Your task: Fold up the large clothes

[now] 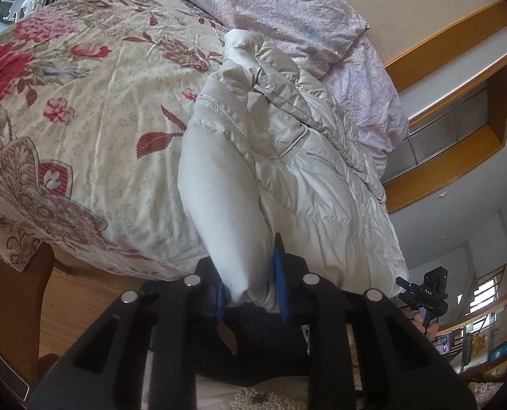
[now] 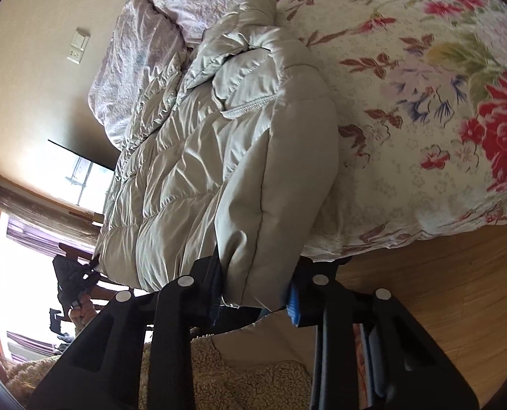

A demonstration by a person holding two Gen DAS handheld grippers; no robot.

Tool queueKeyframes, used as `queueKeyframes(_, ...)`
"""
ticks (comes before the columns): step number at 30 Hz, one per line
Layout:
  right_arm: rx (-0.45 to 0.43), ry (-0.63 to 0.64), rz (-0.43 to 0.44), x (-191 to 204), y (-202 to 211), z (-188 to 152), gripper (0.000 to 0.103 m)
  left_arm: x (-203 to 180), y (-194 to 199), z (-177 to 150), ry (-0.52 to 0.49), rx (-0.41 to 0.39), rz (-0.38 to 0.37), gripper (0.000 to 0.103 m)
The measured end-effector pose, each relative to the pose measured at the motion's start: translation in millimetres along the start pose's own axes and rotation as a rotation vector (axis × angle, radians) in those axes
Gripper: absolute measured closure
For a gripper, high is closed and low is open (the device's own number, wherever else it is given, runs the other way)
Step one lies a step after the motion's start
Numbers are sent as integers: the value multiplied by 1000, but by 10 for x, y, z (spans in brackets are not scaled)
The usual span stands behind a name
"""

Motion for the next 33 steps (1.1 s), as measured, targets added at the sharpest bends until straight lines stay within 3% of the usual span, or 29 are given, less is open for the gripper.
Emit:
queueKeyframes(8, -91, 143, -68, 436, 214, 209, 77, -259, 195, 279, -50, -71, -25, 82)
queueKeyframes(13, -275, 268, -119, 817, 410, 504, 78, -475, 314, 618, -84, -169, -36, 83)
queueKeyframes(20, -560, 398, -289, 1230, 487, 1013, 78, -698, 330, 1239, -80, -298, -29, 83)
queueKeyframes(27, -750, 367, -324, 1488, 459, 1706, 78, -1049, 266, 1926, -147, -417, -17, 84)
queueKeyframes(33, -849, 352, -395, 1654, 220, 2299, 78, -1228, -12, 2589, -144, -468, 22, 85)
Point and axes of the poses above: each gripper's, at about its wrist camera, not at the fingertips, and y roughly against the way its jaws point, x to its left, z to its top, the point moved 7 cm from there along -y, roughly the way its jaws point, and after that the axes turned 3 degrees about z, right-handed, at the moved point
